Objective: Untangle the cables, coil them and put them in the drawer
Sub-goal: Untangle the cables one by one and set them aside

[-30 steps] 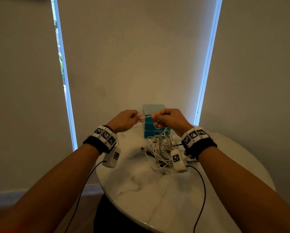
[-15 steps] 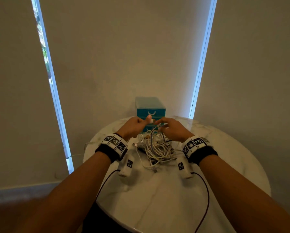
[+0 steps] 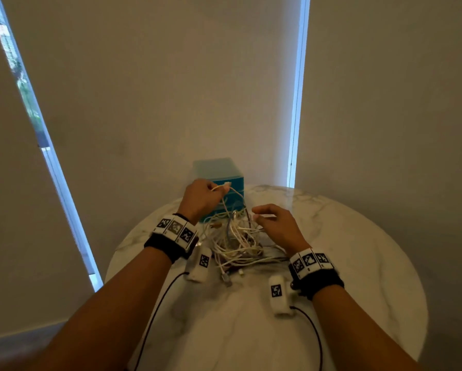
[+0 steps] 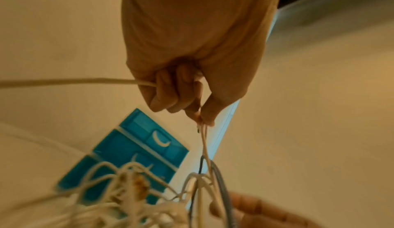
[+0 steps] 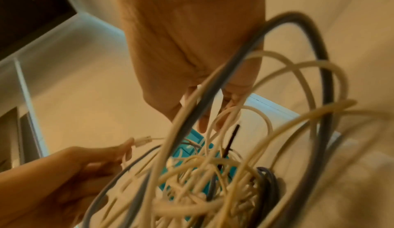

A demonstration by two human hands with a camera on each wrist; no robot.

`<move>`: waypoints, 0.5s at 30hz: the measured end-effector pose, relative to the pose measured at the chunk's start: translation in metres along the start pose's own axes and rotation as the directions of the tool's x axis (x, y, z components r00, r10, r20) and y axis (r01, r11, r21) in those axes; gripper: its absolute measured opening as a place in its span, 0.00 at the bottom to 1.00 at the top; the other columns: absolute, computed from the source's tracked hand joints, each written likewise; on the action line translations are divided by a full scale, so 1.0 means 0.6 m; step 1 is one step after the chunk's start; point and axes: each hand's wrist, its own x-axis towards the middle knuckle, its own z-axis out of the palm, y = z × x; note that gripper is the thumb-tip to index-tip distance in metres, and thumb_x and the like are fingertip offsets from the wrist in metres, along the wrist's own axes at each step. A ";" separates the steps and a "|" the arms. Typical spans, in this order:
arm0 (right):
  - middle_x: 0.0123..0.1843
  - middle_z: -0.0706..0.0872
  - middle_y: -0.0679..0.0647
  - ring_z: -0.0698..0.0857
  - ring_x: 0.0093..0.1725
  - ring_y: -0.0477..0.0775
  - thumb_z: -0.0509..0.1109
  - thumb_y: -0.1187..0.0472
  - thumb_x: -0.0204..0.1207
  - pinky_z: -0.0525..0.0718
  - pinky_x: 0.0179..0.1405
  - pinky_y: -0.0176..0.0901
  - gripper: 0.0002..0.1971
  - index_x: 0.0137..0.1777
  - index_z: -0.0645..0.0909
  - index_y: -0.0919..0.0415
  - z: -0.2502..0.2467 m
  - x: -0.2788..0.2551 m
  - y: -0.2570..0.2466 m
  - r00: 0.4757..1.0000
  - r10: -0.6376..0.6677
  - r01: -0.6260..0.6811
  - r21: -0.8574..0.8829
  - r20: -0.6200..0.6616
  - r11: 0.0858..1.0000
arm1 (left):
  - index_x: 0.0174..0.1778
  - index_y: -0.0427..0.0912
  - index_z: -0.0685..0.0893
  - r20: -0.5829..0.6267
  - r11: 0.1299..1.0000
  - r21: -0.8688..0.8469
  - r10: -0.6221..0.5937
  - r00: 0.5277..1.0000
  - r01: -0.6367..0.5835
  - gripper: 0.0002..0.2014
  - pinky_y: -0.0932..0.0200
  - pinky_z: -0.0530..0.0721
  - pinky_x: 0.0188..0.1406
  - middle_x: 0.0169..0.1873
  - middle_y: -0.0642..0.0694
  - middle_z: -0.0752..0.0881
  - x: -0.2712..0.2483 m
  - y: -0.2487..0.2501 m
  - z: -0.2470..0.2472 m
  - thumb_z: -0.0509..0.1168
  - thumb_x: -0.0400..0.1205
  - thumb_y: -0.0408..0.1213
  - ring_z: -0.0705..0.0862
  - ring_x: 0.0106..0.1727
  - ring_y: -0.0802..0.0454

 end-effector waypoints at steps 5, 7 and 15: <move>0.56 0.93 0.41 0.90 0.60 0.43 0.77 0.32 0.78 0.90 0.62 0.48 0.18 0.54 0.92 0.44 0.005 -0.018 -0.032 0.997 -0.035 0.045 0.135 -0.072 0.990 | 0.36 0.40 0.85 -0.038 0.894 -0.446 -0.079 0.996 0.054 0.21 0.61 0.74 0.24 0.28 0.41 0.79 0.026 0.038 0.034 0.75 0.85 0.54 0.77 0.24 0.52; 0.62 0.90 0.38 0.86 0.65 0.40 0.80 0.30 0.73 0.84 0.61 0.40 0.18 0.54 0.93 0.40 0.013 -0.025 -0.041 0.994 -0.104 0.105 0.152 -0.015 0.983 | 0.39 0.40 0.83 -0.009 0.794 -0.592 -0.177 0.984 0.137 0.19 0.60 0.71 0.22 0.27 0.43 0.74 0.034 0.041 0.051 0.76 0.84 0.52 0.72 0.20 0.53; 0.52 0.94 0.45 0.90 0.57 0.46 0.86 0.50 0.74 0.92 0.61 0.64 0.08 0.51 0.93 0.45 0.019 -0.011 -0.021 0.989 -0.141 0.145 0.132 -0.041 0.981 | 0.61 0.46 0.96 0.202 0.623 -0.758 -0.057 0.978 0.193 0.17 0.60 0.59 0.25 0.27 0.50 0.61 0.009 0.004 0.090 0.74 0.85 0.53 0.59 0.26 0.56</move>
